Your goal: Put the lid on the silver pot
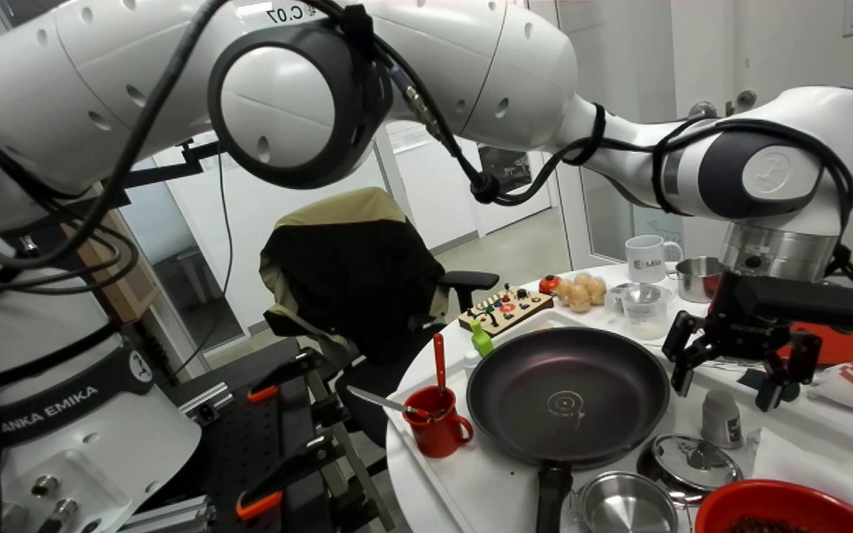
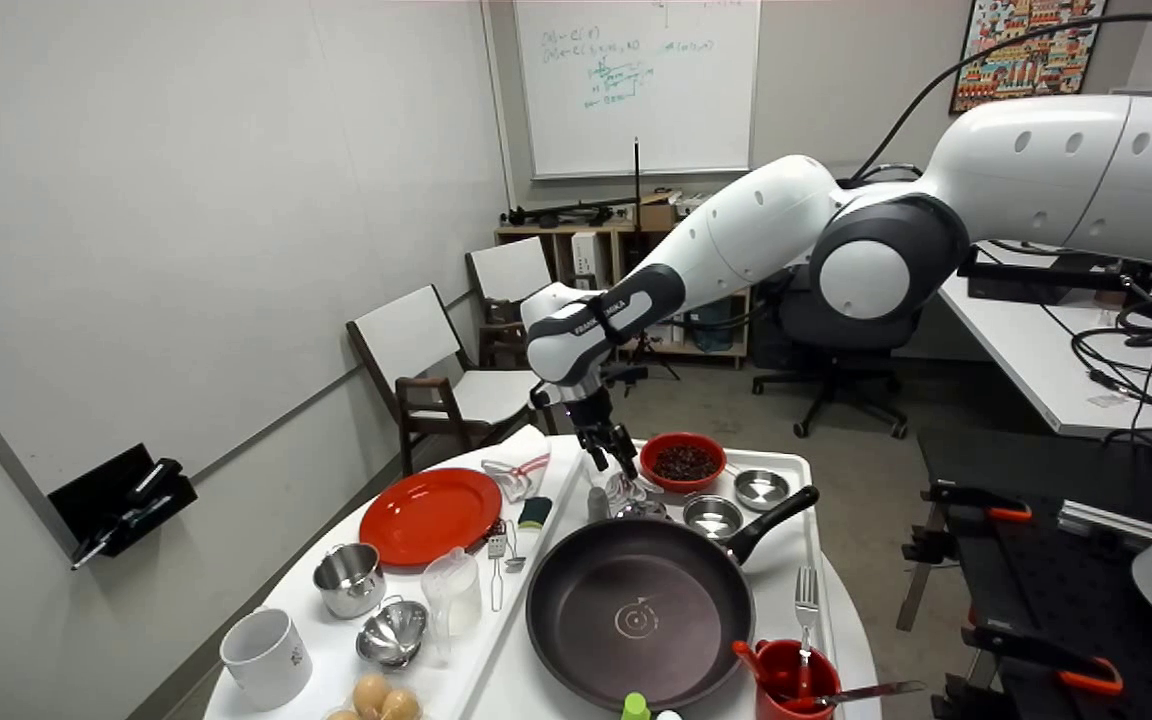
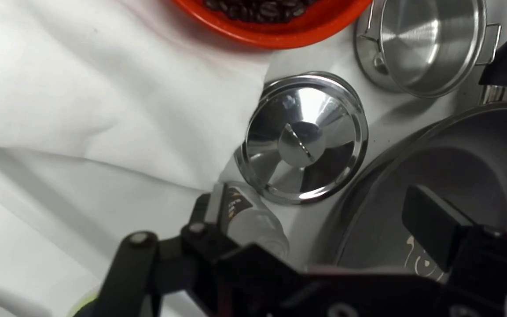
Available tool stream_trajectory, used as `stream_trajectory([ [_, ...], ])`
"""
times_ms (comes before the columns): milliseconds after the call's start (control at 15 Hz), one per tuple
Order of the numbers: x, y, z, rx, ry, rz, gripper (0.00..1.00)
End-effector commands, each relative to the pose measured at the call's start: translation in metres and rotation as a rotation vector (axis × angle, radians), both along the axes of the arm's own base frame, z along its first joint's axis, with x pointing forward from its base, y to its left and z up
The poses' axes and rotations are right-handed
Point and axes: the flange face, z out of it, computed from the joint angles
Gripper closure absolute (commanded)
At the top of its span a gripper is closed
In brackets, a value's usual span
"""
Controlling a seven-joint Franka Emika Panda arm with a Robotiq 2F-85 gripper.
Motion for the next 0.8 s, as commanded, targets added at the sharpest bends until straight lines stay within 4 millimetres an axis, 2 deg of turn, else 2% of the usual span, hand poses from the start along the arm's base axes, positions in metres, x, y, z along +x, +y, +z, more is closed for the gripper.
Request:
stream_trajectory([
  [0,-0.007,0.006,-0.006,-0.025,0.008,-0.009,0.0],
  [400,-0.029,0.01,-0.03,-0.031,0.022,-0.025,0.0],
  [733,-0.05,0.014,-0.039,-0.037,0.037,-0.04,0.0],
])
